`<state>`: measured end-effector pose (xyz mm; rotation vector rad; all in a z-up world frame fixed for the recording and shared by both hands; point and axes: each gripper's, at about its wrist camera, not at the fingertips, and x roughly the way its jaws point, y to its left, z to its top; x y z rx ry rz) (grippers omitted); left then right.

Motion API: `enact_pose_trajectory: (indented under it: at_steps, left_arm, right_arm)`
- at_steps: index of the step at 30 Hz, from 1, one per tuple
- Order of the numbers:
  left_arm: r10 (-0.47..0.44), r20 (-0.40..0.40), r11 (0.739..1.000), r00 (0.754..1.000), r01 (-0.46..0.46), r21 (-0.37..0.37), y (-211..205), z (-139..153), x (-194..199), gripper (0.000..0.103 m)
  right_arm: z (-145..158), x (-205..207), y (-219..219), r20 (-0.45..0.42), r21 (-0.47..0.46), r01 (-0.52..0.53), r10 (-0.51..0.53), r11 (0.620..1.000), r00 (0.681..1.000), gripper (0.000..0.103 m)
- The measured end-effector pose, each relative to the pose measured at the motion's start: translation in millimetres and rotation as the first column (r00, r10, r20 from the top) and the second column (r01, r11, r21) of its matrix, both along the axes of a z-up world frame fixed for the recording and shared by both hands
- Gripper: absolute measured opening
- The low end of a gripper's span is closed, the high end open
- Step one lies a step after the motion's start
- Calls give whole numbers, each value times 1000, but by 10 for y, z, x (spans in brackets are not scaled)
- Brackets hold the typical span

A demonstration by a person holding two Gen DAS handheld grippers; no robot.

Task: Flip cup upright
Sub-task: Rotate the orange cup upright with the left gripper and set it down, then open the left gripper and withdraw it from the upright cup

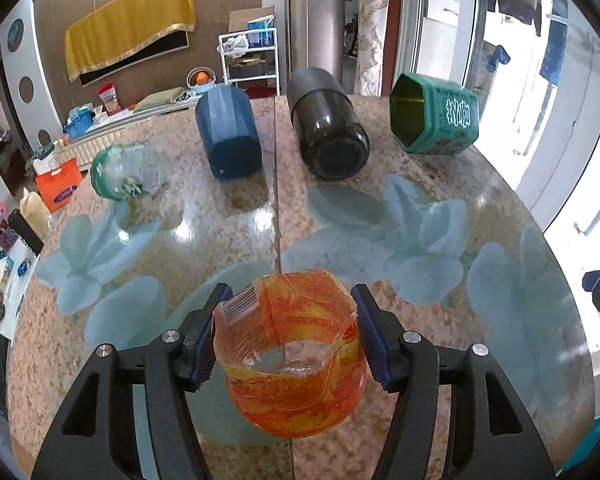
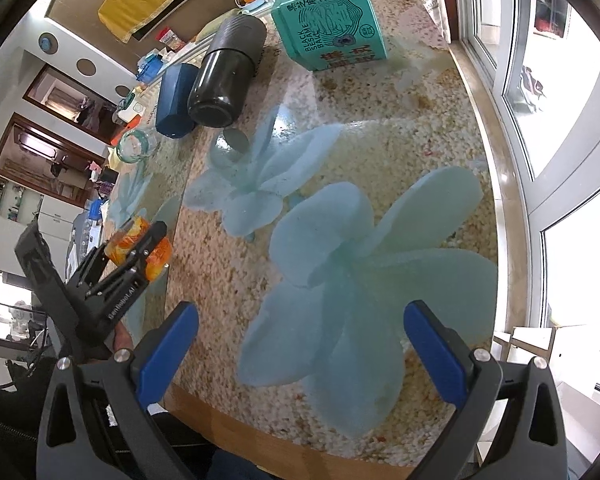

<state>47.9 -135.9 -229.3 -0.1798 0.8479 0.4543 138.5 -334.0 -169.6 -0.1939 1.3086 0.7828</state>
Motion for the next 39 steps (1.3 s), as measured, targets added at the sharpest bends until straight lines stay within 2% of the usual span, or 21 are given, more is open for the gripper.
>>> enact_pose_trajectory:
  at_steps: [7, 11, 18, 24, 26, 29, 35, 39]
  left_arm:
    - [13, 4, 1000, 1000, -13, -8, -22, -79, -53, 66]
    - [27, -25, 998, 999, -28, -53, 10, -152, -61, 68]
    - [40, -69, 995, 997, -46, -85, 44, -151, -77, 70]
    - [24, -86, 991, 996, -35, -129, 80, 64, -68, 72]
    - [20, -98, 987, 995, -36, -156, 101, 156, -60, 86]
    - [17, -106, 979, 994, -39, -202, 150, 275, -56, 93]
    - [-24, -107, 977, 994, 0, -214, 229, 575, -75, 103]
    - [-77, -95, 980, 992, 58, -191, 322, 865, -132, 103]
  right_arm:
    - [-30, -57, 22, 11, -13, -14, 14, 1000, 1000, 103]
    - [-63, -90, 9, 3, -21, -14, 14, 1000, 1000, 103]
    - [-77, -124, 21, -18, -9, -23, 22, 1000, 1000, 103]
    - [-15, -166, 94, -17, 26, -31, 31, 999, 999, 103]
    - [26, -175, 143, -9, 40, -35, 36, 999, 999, 103]
    - [93, -193, 223, 1, 62, -40, 40, 997, 999, 103]
    - [193, -285, 369, 24, 82, -43, 41, 996, 999, 103]
    - [283, -388, 502, 69, 84, -32, 27, 996, 997, 103]
